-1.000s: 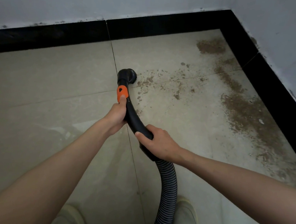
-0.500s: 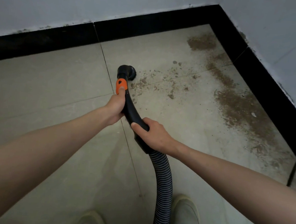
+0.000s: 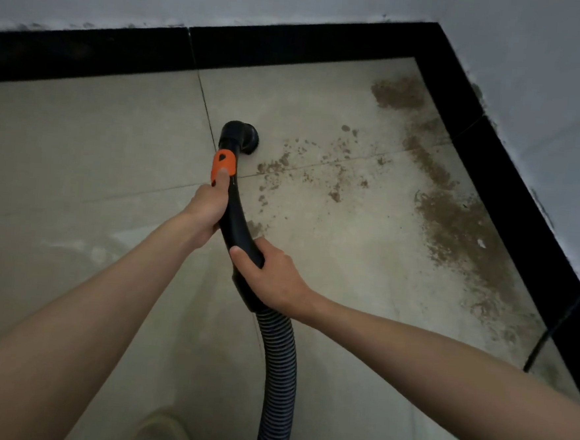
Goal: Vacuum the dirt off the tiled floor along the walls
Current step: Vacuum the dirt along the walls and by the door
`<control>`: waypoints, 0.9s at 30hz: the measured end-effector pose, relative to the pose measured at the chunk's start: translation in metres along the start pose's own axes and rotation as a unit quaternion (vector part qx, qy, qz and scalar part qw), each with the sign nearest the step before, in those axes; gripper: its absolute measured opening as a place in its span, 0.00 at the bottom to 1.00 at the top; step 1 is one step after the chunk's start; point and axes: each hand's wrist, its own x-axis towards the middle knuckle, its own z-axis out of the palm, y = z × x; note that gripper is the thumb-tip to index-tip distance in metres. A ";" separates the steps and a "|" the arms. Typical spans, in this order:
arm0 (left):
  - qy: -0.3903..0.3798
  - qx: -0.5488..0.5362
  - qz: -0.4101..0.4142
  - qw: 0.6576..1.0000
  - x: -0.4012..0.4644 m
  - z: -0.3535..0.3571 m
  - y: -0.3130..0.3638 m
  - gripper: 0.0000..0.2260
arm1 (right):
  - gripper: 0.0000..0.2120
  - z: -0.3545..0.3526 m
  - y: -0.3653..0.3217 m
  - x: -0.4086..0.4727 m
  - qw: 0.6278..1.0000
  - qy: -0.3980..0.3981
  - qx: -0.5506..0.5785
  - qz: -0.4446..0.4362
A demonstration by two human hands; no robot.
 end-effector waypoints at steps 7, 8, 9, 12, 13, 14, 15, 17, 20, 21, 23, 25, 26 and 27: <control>-0.024 -0.039 -0.001 0.999 -0.016 0.003 -0.019 0.27 | 0.15 -0.003 0.022 -0.008 0.999 -0.026 -0.035 -0.029; -0.019 -0.044 -0.004 0.999 -0.020 0.005 -0.022 0.27 | 0.15 -0.004 0.023 -0.011 0.998 -0.029 -0.038 -0.032; -0.017 -0.048 -0.006 0.999 -0.023 0.006 -0.024 0.27 | 0.15 -0.006 0.025 -0.014 0.998 -0.031 -0.039 -0.035; -0.026 -0.056 -0.012 0.998 -0.032 0.009 -0.028 0.27 | 0.14 -0.010 0.030 -0.023 0.998 -0.036 -0.032 -0.040; -0.026 -0.059 -0.013 0.998 -0.033 0.010 -0.030 0.27 | 0.14 -0.011 0.033 -0.026 0.998 -0.035 -0.030 -0.039; -0.026 -0.062 -0.014 0.998 -0.035 0.012 -0.032 0.27 | 0.14 -0.012 0.036 -0.029 0.998 -0.033 -0.030 -0.037; -0.029 -0.066 -0.015 0.997 -0.039 0.014 -0.035 0.26 | 0.14 -0.014 0.038 -0.033 0.998 -0.033 -0.033 -0.036; -0.034 -0.075 -0.017 0.996 -0.045 0.019 -0.041 0.24 | 0.14 -0.018 0.044 -0.041 0.998 -0.035 -0.043 -0.039; -0.032 -0.083 -0.016 0.996 -0.052 0.028 -0.047 0.23 | 0.15 -0.024 0.050 -0.050 0.998 -0.037 -0.046 -0.037; -0.034 -0.082 -0.012 0.996 -0.054 0.032 -0.047 0.22 | 0.16 -0.027 0.051 -0.051 0.998 -0.033 -0.046 -0.037; -0.036 -0.079 -0.007 0.996 -0.054 0.041 -0.045 0.22 | 0.17 -0.033 0.055 -0.052 0.998 -0.024 -0.049 -0.032; -0.033 -0.078 -0.003 0.996 -0.051 0.051 -0.042 0.21 | 0.17 -0.040 0.058 -0.049 0.998 -0.019 -0.044 -0.028; -0.026 -0.077 -0.001 0.997 -0.048 0.055 -0.039 0.21 | 0.16 -0.043 0.059 -0.047 0.999 -0.018 -0.041 -0.029; -0.017 -0.074 0.002 0.997 -0.045 0.058 -0.037 0.21 | 0.16 -0.046 0.059 -0.043 0.999 -0.016 -0.040 -0.030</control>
